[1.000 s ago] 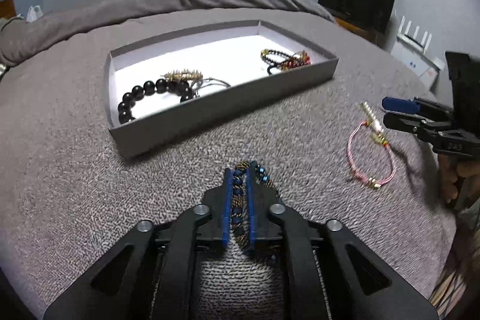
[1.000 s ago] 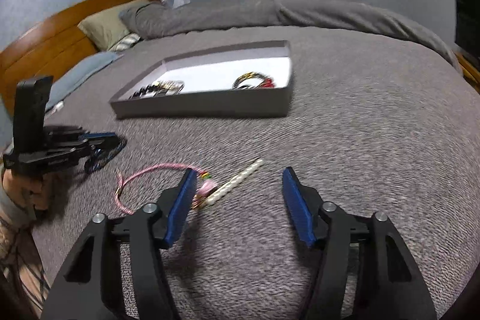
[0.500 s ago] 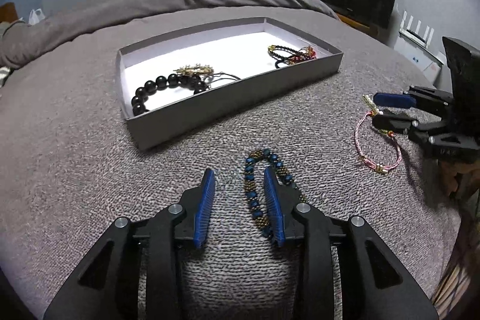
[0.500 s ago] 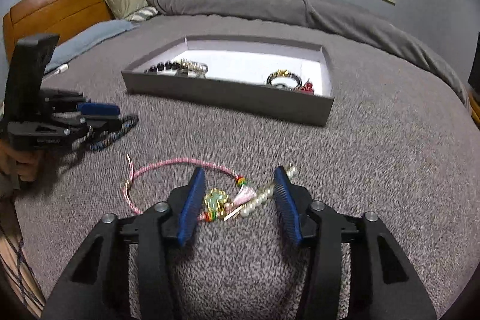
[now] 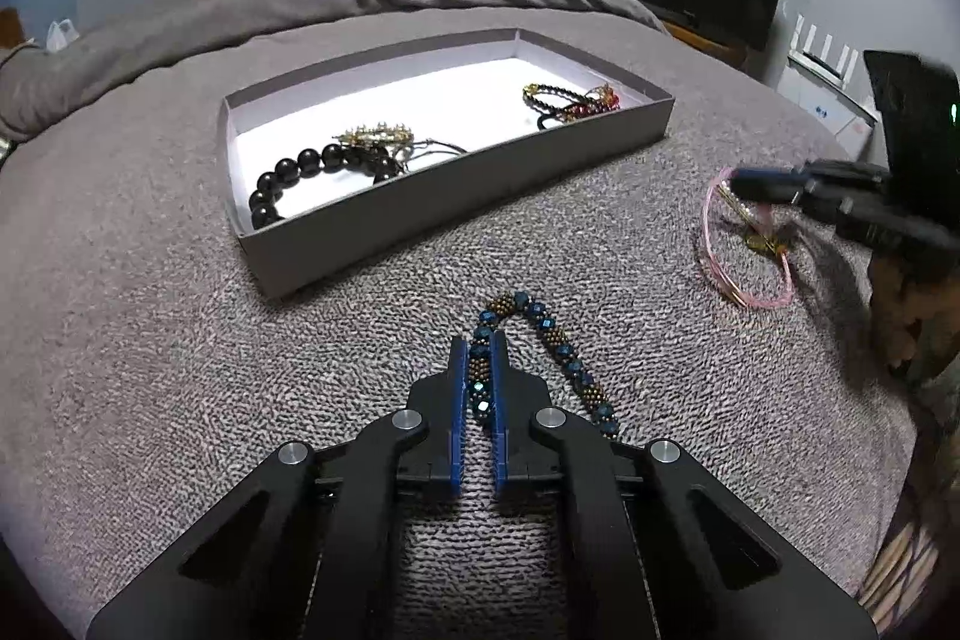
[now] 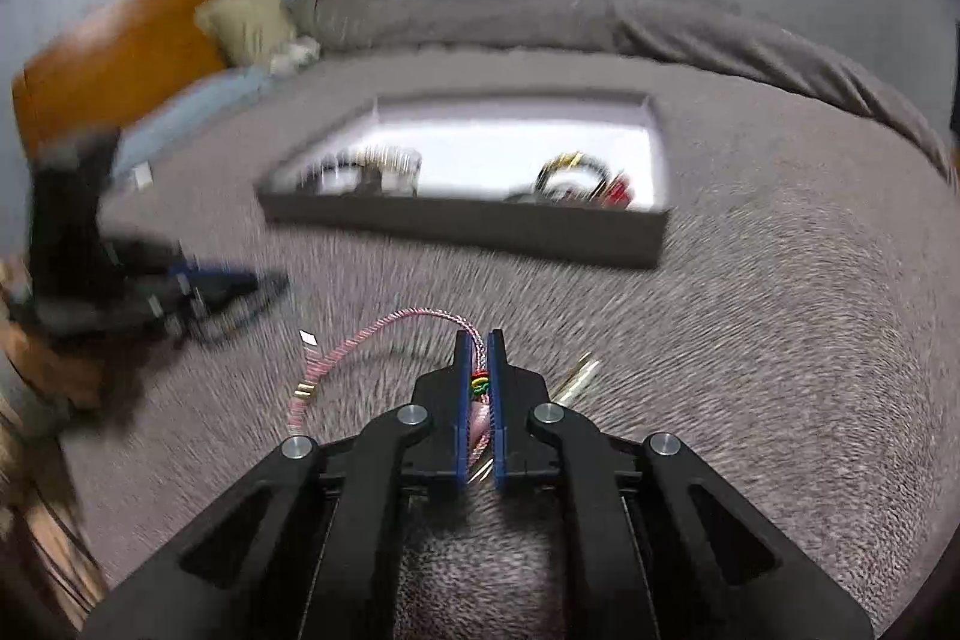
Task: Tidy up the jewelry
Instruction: 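Close the left tool on the blue bead bracelet while the right tool grasps the pink cord bracelet, then lift and carry both bracelets over the tray with both tools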
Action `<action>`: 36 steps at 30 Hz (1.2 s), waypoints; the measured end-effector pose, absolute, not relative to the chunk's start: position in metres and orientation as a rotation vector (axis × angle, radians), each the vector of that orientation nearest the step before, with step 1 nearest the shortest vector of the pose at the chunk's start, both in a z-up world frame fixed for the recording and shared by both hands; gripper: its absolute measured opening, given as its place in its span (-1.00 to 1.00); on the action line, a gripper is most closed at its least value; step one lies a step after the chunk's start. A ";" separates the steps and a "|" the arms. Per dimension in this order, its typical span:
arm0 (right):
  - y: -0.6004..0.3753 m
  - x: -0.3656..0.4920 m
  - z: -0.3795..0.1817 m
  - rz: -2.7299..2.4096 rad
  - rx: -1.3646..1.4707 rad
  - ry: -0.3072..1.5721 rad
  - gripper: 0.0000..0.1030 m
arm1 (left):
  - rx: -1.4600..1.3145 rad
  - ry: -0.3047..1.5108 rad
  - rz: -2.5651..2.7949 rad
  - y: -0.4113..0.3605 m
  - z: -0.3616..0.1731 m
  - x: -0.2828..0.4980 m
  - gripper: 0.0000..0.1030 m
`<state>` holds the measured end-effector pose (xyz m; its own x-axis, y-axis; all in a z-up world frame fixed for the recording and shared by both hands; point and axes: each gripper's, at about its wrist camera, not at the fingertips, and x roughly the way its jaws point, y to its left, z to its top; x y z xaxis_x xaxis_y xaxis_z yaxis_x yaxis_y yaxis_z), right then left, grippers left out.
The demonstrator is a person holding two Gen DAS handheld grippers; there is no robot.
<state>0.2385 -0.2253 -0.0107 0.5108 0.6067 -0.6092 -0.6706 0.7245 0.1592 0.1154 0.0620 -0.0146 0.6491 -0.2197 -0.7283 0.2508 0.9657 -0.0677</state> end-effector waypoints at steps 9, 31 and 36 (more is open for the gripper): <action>-0.262 0.248 0.006 0.693 -0.009 0.630 -0.90 | 0.022 0.788 -0.255 0.067 -0.006 0.115 -0.85; -0.274 0.247 0.021 0.662 0.054 0.555 -0.90 | -0.101 0.725 -0.302 0.089 0.014 0.114 -0.85; -0.270 0.247 0.027 0.671 0.077 0.539 -0.90 | -0.093 0.709 -0.293 0.088 0.020 0.116 -0.85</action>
<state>0.2467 -0.2702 0.0269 0.6524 0.6099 -0.4500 -0.5710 0.7859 0.2372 0.1161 0.0876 0.0201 0.7200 -0.2958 -0.6278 0.2331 0.9551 -0.1827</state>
